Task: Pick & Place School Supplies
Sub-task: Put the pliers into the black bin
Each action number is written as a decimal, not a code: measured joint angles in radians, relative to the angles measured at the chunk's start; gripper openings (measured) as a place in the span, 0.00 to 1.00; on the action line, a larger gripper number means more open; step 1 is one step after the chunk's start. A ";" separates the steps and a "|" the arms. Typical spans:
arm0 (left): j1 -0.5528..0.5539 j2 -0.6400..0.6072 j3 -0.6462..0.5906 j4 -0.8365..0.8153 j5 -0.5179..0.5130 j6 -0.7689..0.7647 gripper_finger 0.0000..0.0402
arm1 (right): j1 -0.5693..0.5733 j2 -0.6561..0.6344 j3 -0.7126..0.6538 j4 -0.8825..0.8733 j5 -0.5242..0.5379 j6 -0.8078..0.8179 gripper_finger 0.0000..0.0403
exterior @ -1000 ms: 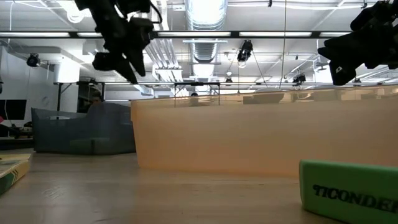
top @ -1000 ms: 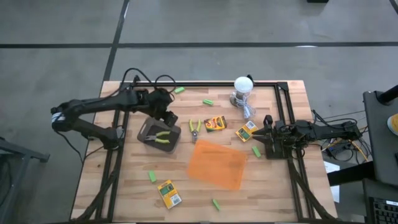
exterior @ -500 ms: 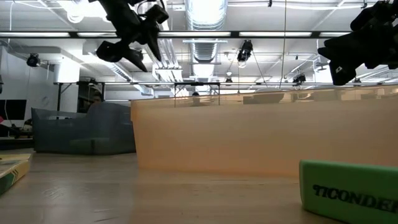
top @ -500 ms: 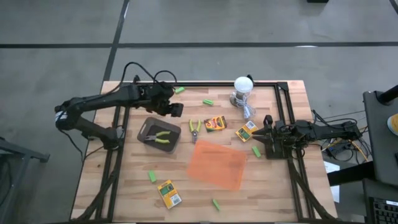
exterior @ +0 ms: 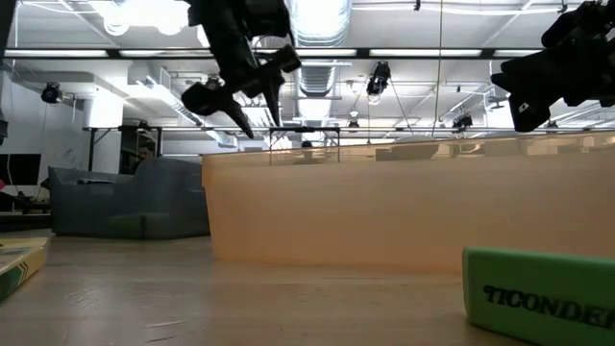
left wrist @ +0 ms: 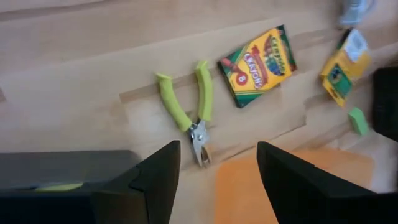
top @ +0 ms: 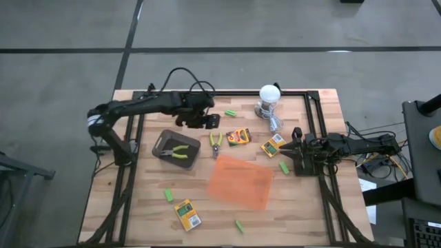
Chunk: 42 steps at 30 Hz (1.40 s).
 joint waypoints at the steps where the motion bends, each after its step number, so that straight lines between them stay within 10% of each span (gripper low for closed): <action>1: 0.001 0.017 0.014 -0.011 0.000 -0.001 0.54 | 0.000 0.000 0.000 0.000 0.000 0.000 0.23; 42: 0.047 0.386 0.062 0.036 0.024 -0.117 0.54 | 0.000 0.000 0.000 -0.001 0.000 0.000 0.23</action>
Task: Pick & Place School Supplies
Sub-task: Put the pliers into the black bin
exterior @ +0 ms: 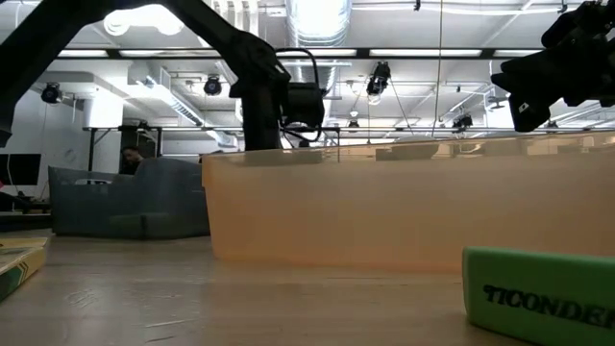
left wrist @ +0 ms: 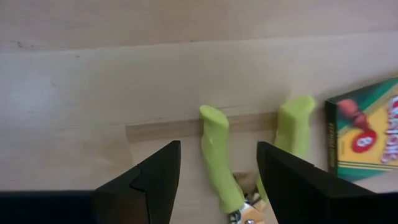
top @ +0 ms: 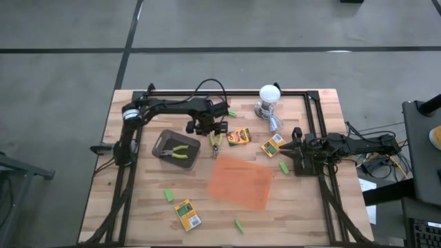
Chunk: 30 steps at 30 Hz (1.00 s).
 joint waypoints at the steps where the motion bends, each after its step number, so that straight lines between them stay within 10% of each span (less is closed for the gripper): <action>1: 0.000 0.005 -0.001 -0.002 0.000 -0.001 0.54 | 0.000 0.000 0.000 0.000 0.000 0.000 0.23; 30: 0.002 0.019 -0.028 0.034 -0.005 -0.009 0.54 | 0.000 0.000 0.000 0.000 0.000 0.000 0.23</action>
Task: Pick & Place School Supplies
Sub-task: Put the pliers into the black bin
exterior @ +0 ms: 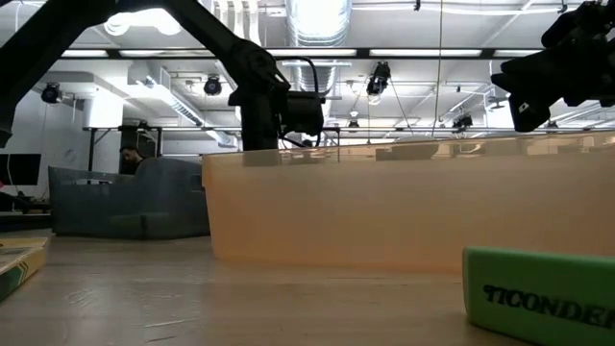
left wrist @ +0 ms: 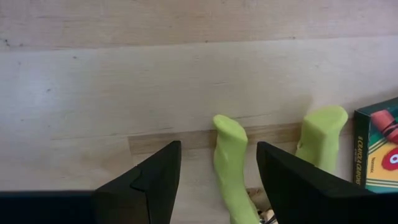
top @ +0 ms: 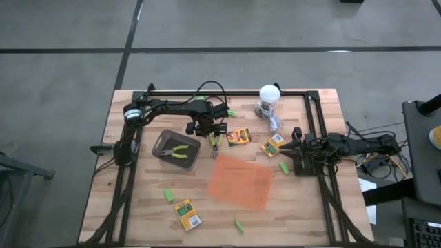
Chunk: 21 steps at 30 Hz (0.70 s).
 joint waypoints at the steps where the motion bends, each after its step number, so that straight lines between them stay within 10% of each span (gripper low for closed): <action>1: 0.000 0.000 0.000 0.000 0.000 -0.001 0.54 | 0.000 0.000 0.000 0.000 0.000 0.000 0.23; 21: 0.000 -0.001 -0.002 0.000 -0.003 0.033 0.25 | 0.000 0.000 0.000 0.000 0.000 0.000 0.23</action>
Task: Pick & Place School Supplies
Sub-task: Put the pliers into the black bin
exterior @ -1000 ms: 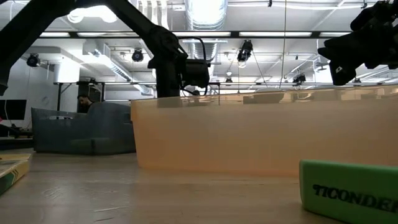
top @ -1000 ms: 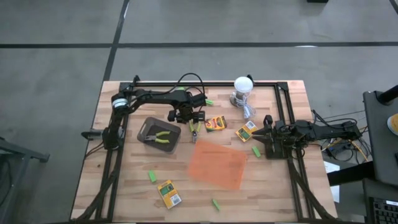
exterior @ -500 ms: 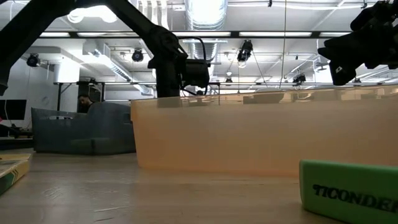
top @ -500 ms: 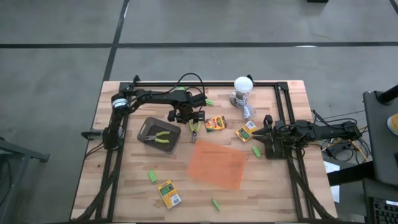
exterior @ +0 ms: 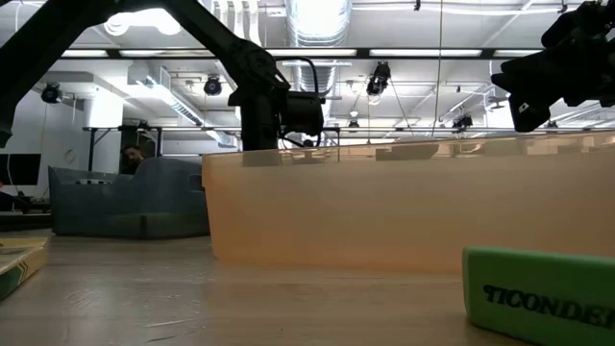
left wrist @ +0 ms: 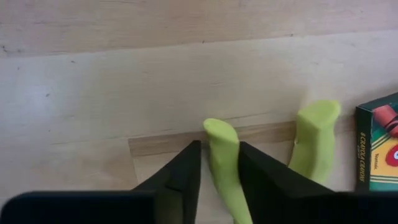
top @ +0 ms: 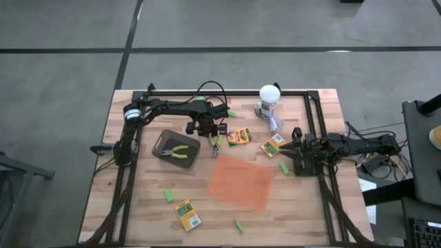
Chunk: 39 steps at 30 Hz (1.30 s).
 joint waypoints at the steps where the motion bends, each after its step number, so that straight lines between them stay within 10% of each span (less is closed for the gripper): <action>1: 0.000 0.000 0.000 0.000 0.000 0.000 0.23 | 0.000 0.000 0.000 0.000 0.000 0.000 0.23; 25: 0.001 -0.012 0.033 0.003 -0.018 0.085 0.12 | 0.000 0.000 0.000 0.000 0.000 0.000 0.23; 39: 0.002 -0.013 0.262 -0.250 -0.113 0.178 0.12 | 0.000 0.000 0.000 0.000 0.000 0.000 0.23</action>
